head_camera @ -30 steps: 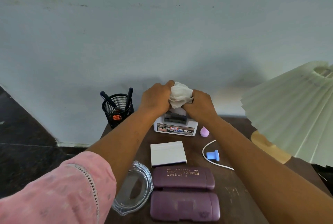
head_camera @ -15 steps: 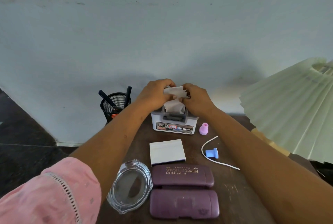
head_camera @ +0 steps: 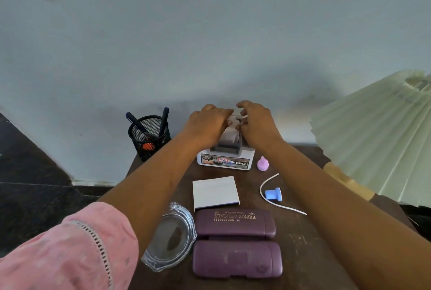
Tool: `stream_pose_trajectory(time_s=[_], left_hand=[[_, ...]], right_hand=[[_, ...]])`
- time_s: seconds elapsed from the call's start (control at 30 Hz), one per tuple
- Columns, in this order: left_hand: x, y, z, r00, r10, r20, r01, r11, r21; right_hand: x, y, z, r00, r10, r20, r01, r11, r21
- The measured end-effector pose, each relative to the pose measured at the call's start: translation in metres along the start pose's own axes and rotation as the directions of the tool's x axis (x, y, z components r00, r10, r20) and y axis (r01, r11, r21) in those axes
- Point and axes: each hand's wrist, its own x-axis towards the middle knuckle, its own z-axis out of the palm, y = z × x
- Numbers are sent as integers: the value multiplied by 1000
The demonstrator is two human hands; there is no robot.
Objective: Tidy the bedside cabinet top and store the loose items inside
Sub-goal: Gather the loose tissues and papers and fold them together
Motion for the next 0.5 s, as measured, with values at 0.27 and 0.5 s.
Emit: stream_pose_trajectory(time_s=[0.27,0.5], left_hand=[[-5,1,6,1000,-1,-17,-1,992,-128],[-34,-12,19,925,-374,-69,304,837,-455]], right_hand=[[-3,0,2,1000,-22,-8,22,1000,15],[-18,12,3,989,120,-91,-123,992,-31]])
